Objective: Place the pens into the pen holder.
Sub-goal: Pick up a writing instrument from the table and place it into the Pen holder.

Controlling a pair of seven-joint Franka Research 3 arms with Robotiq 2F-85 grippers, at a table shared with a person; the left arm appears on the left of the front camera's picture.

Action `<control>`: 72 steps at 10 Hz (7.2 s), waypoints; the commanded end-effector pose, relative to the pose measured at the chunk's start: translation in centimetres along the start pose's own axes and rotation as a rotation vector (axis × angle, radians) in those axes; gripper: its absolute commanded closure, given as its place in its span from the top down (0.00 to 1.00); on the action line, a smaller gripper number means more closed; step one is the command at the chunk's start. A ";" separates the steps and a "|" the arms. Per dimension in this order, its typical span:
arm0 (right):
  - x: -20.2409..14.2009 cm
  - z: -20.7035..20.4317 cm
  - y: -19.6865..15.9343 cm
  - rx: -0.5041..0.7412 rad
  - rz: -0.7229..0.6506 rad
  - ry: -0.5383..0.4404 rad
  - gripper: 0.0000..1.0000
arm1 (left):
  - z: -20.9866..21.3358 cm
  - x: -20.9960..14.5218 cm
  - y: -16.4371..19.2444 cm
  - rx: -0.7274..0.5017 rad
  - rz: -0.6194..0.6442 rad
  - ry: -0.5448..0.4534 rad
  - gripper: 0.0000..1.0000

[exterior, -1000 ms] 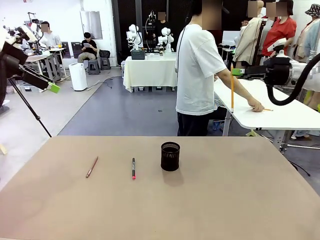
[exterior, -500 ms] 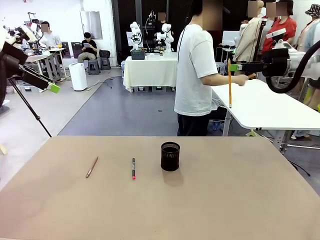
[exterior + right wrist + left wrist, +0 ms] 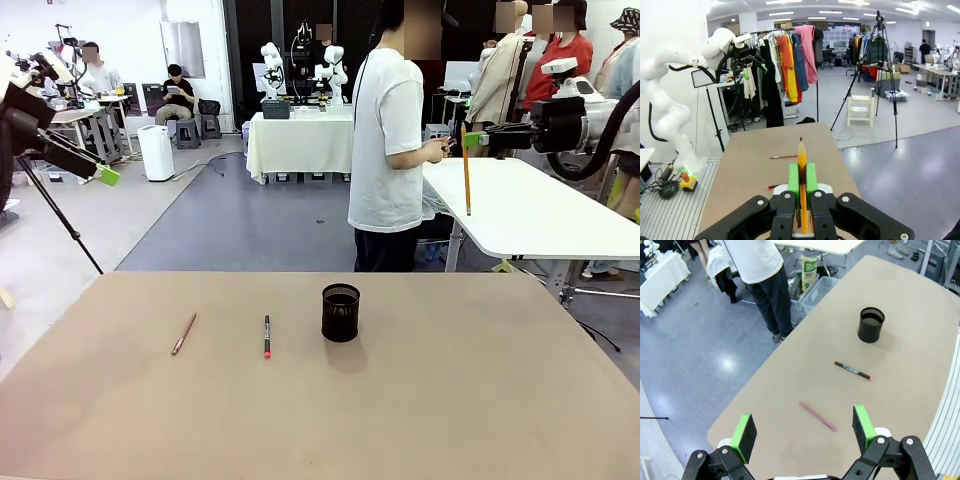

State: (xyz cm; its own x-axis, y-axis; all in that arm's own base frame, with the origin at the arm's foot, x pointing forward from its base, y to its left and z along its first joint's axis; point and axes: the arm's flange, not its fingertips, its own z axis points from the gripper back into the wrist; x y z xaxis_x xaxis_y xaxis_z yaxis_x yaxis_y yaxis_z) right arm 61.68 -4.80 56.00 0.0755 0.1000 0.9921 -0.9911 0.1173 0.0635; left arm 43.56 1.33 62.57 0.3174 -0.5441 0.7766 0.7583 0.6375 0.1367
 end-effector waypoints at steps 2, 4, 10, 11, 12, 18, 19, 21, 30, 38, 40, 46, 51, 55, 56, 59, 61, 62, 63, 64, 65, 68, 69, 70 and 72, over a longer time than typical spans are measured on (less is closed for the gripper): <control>0.0 -0.2 -0.1 0.007 -0.027 0.002 0.00 | 0.0 0.0 0.3 -0.012 -0.012 -0.018 1.00; 0.0 -0.2 -0.1 0.007 -0.027 0.002 0.00 | 0.0 0.0 0.3 -0.012 -0.012 -0.018 1.00; -2.5 -8.0 -0.9 0.033 0.084 0.044 0.00 | 0.0 0.0 0.3 -0.012 -0.012 -0.018 1.00; -3.5 -9.5 -1.8 0.046 0.094 0.051 0.00 | 0.0 0.0 0.3 -0.012 -0.012 -0.018 1.00; -4.7 -11.3 -2.5 0.082 0.078 0.033 0.00 | 0.0 0.0 0.3 -0.012 -0.012 -0.018 1.00; -8.9 -18.6 -1.4 0.212 0.057 0.001 0.00 | 0.0 0.0 0.3 -0.012 -0.012 -0.018 1.00; -8.7 -18.1 -1.6 0.205 0.032 0.004 0.00 | 0.0 0.0 0.3 -0.012 -0.012 -0.018 1.00; -9.2 -19.2 -1.6 0.210 0.020 0.010 0.00 | 0.0 0.0 0.3 -0.012 -0.012 -0.018 1.00; -13.5 -25.6 -3.8 0.258 -0.034 -0.067 0.00 | 0.0 0.0 0.3 -0.012 -0.012 -0.018 1.00; -12.5 -24.6 -4.7 0.215 -0.021 -0.131 0.00 | 0.0 0.0 0.3 -0.012 -0.012 -0.018 1.00; -10.2 -22.5 -4.3 0.152 0.020 -0.124 0.00 | 0.0 0.0 0.3 -0.012 -0.012 -0.018 1.00; -2.6 -11.1 2.5 -0.050 0.009 -0.023 0.00 | 0.0 0.0 0.3 -0.012 -0.012 -0.018 1.00; -2.3 -3.4 5.8 -0.146 -0.029 -0.028 0.00 | 0.0 0.0 0.3 -0.012 -0.012 -0.018 1.00; -2.7 1.2 7.2 -0.173 -0.065 -0.058 0.00 | 0.0 0.0 0.3 -0.012 -0.012 -0.018 1.00; -2.9 2.0 7.2 -0.174 -0.076 -0.063 0.00 | 0.0 0.0 0.3 -0.012 -0.012 -0.018 1.00; -3.1 2.8 7.1 -0.186 -0.086 -0.077 0.00 | 0.0 0.0 0.3 -0.012 -0.012 -0.018 1.00; -3.3 2.9 6.5 -0.199 -0.067 -0.073 0.00 | 0.0 0.0 0.3 -0.012 -0.012 -0.018 1.00; -3.3 2.9 6.5 -0.199 -0.067 -0.073 0.00 | 0.0 0.0 0.3 -0.012 -0.012 -0.018 1.00; -3.3 2.9 6.5 -0.199 -0.067 -0.073 0.00 | 0.0 0.0 0.3 -0.012 -0.012 -0.018 1.00; -3.3 2.9 6.5 -0.199 -0.067 -0.073 0.00 | 0.0 0.0 0.3 -0.012 -0.012 -0.018 1.00; -3.3 2.9 6.5 -0.199 -0.067 -0.073 0.00 | 0.0 0.0 0.3 -0.012 -0.012 -0.018 1.00; -3.3 2.9 6.5 -0.199 -0.067 -0.073 0.00 | 0.0 0.0 0.3 -0.012 -0.012 -0.018 1.00; -3.3 2.9 6.5 -0.199 -0.067 -0.073 0.00 | 0.0 0.0 0.3 -0.012 -0.012 -0.018 1.00; -3.3 2.9 6.5 -0.199 -0.067 -0.073 0.00 | 0.0 0.0 0.3 -0.012 -0.012 -0.018 1.00; -3.3 2.9 6.5 -0.199 -0.067 -0.073 0.00 | 0.0 0.0 0.3 -0.012 -0.012 -0.018 1.00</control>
State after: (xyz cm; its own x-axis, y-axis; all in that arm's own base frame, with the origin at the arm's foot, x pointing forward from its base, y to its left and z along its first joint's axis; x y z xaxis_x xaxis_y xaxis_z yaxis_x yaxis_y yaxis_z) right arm 54.67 -7.19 53.28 0.1277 0.0125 0.9917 -0.9437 0.3092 0.1176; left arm 43.62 1.34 62.53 0.3185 -0.5449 0.7757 0.7584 0.6373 0.1363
